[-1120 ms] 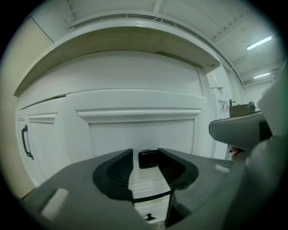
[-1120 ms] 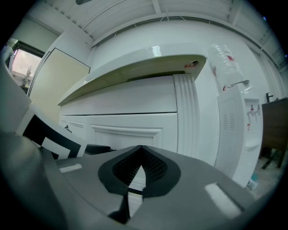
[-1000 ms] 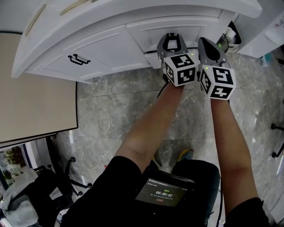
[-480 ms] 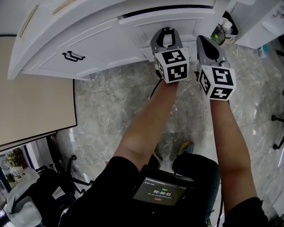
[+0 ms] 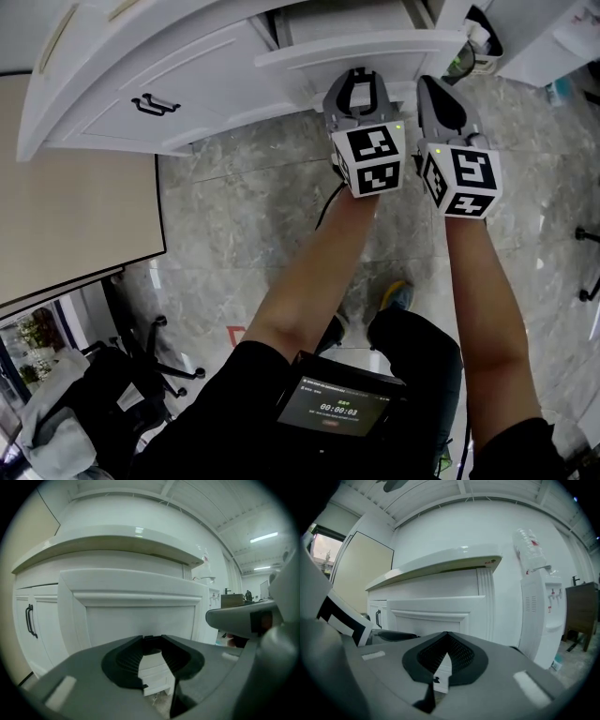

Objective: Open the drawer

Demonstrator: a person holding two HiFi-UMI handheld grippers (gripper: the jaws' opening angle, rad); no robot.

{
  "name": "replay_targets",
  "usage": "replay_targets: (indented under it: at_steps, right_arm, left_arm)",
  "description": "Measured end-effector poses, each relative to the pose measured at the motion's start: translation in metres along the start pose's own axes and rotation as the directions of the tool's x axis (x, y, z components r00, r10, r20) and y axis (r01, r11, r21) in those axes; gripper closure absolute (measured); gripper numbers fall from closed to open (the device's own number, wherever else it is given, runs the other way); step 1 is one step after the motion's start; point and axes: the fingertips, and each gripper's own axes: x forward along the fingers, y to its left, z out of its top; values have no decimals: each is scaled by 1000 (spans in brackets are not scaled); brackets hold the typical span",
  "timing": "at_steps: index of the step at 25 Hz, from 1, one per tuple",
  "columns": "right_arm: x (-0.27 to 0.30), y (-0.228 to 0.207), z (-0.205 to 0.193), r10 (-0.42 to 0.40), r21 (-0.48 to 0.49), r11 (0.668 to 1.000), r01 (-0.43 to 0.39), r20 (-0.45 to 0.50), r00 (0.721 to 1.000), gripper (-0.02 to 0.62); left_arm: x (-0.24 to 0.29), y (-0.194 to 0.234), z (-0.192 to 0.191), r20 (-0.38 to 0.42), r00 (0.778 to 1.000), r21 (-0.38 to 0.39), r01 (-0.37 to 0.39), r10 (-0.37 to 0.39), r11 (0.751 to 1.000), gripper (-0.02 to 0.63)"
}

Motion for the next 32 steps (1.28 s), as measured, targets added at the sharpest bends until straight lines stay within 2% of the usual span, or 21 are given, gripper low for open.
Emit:
replay_targets:
  at_steps: [23,28,32]
  right_arm:
    - [-48,14,10,-14,-3,1000,14,-36,999,571]
    - [-59,18,41,-14,-2,1000,14,-48,999,571]
    - [-77,28,92,-5,-6,1000,4,-51,999,571]
  left_arm:
    - [-43,-16,-11,-63,997,-17,38,-39,999,474]
    - [-74,-17,-2,-106,994,-32,31,-34,999,466]
    - [-110,-14,50,-92,995,-22,44,-45,999,474]
